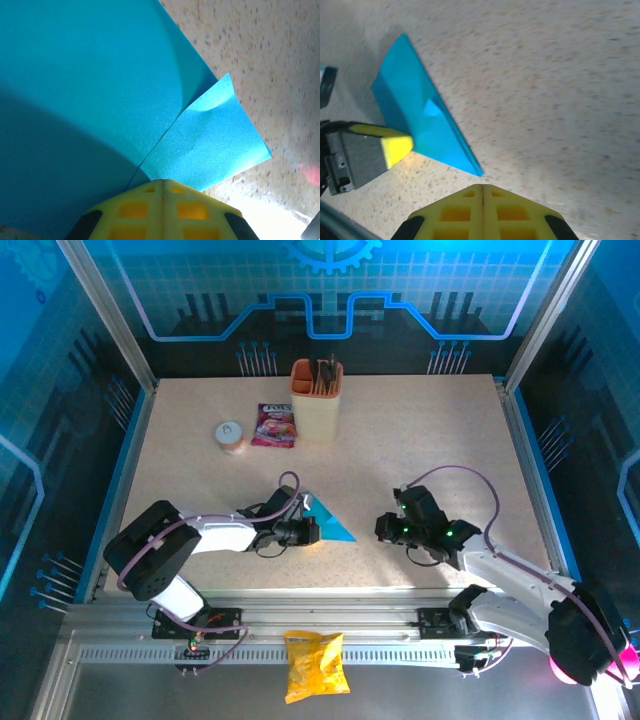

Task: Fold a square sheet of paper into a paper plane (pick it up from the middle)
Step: First fold the paper in half at the center of the table.

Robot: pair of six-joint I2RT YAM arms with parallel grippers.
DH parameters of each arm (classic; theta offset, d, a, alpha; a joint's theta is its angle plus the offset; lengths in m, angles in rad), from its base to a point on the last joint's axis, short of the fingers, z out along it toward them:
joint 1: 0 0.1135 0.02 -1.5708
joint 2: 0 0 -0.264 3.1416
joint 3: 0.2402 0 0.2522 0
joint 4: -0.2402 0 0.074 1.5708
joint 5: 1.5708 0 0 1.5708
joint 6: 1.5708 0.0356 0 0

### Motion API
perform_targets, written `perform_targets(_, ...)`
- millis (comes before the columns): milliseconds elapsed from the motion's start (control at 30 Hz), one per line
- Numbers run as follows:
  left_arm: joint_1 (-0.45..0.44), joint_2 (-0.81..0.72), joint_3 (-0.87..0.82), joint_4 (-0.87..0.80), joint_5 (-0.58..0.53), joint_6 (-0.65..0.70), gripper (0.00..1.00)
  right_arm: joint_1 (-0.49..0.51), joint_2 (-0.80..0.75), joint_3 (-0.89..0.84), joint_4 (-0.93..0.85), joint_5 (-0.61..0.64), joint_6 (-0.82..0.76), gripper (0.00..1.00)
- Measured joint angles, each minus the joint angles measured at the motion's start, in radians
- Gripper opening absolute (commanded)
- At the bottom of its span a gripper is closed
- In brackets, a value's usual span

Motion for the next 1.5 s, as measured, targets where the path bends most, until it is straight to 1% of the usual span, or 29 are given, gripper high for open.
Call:
perform_targets(67, 0.0, 0.001, 0.01, -0.026, 0.016, 0.025, 0.0, 0.045, 0.057, 0.025, 0.014, -0.013, -0.019, 0.0)
perform_targets(200, 0.0, 0.01, 0.032, -0.068, 0.042, 0.067, 0.0, 0.132, 0.238, 0.102, 0.053, -0.038, -0.062, 0.0)
perform_targets(300, 0.0, 0.021, 0.049, -0.088, 0.053, 0.087, 0.0, 0.183, 0.355, 0.167, 0.072, -0.03, -0.084, 0.0)
perform_targets(433, 0.0, 0.031, 0.06, -0.096, 0.063, 0.105, 0.0, 0.206, 0.433, 0.199, 0.114, -0.022, -0.099, 0.0)
perform_targets(733, 0.002, 0.043, 0.07, -0.098, 0.084, 0.108, 0.0, 0.198, 0.505, 0.196, 0.148, 0.012, -0.106, 0.0)
perform_targets(933, 0.002, 0.043, 0.07, -0.098, 0.085, 0.108, 0.0, 0.162, 0.524, 0.161, 0.189, 0.002, -0.098, 0.0)
perform_targets(1133, 0.015, 0.026, 0.058, -0.103, 0.085, 0.1, 0.0, 0.153, 0.544, 0.152, 0.246, -0.014, -0.079, 0.0)
perform_targets(1300, 0.042, -0.021, 0.016, -0.113, 0.084, 0.078, 0.0, 0.154, 0.569, 0.15, 0.302, -0.027, -0.05, 0.0)
perform_targets(1500, 0.115, -0.091, -0.045, -0.128, 0.084, 0.046, 0.0, 0.154, 0.574, 0.134, 0.342, -0.029, -0.008, 0.0)
